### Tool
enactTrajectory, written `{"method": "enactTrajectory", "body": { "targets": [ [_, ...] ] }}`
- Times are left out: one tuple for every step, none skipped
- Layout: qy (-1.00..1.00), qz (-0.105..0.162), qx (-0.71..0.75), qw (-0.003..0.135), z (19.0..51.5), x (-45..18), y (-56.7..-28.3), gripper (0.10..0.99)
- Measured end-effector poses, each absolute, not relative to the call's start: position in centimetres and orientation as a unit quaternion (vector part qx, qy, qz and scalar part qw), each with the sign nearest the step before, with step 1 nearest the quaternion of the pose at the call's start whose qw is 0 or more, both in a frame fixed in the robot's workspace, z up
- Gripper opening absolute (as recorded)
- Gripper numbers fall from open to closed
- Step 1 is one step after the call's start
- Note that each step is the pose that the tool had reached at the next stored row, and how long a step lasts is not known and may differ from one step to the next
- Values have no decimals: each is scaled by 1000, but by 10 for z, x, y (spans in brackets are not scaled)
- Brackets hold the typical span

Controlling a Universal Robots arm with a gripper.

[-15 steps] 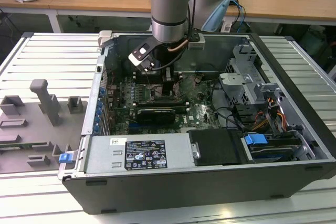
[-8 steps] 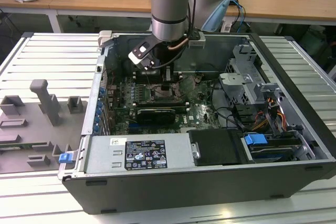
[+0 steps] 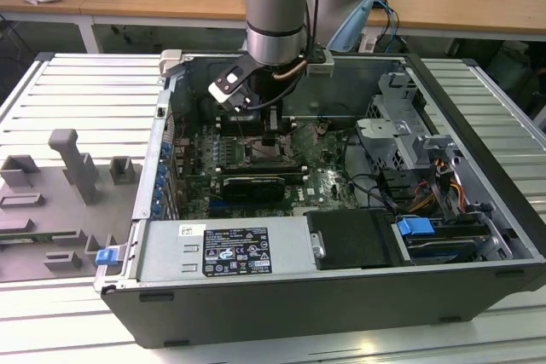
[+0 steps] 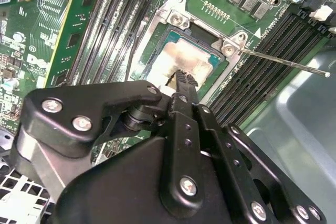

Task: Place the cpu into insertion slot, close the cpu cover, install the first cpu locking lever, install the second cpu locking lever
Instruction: 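Close the cpu cover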

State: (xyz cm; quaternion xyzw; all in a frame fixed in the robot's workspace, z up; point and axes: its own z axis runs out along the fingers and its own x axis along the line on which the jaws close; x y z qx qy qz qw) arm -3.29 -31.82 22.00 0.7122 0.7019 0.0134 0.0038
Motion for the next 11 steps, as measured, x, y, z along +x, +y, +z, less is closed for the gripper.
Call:
{"method": "enactTrajectory", "body": {
  "targets": [
    [702, 13, 712, 4, 221, -33, -318, 106],
    [702, 13, 712, 4, 222, -33, -318, 106],
    [702, 13, 712, 4, 222, -33, -318, 106],
    [702, 13, 712, 4, 223, -33, -318, 106],
    [702, 13, 712, 4, 223, -33, -318, 106],
    [702, 13, 712, 4, 225, -33, -318, 106],
    [702, 12, 712, 5, 226, -33, -318, 106],
    [702, 12, 712, 5, 227, -33, -318, 106],
    [702, 12, 712, 6, 229, -33, -318, 106],
    [702, 11, 712, 6, 230, -33, -318, 106],
    [702, 11, 712, 6, 231, -33, -318, 106]
  ]
}}
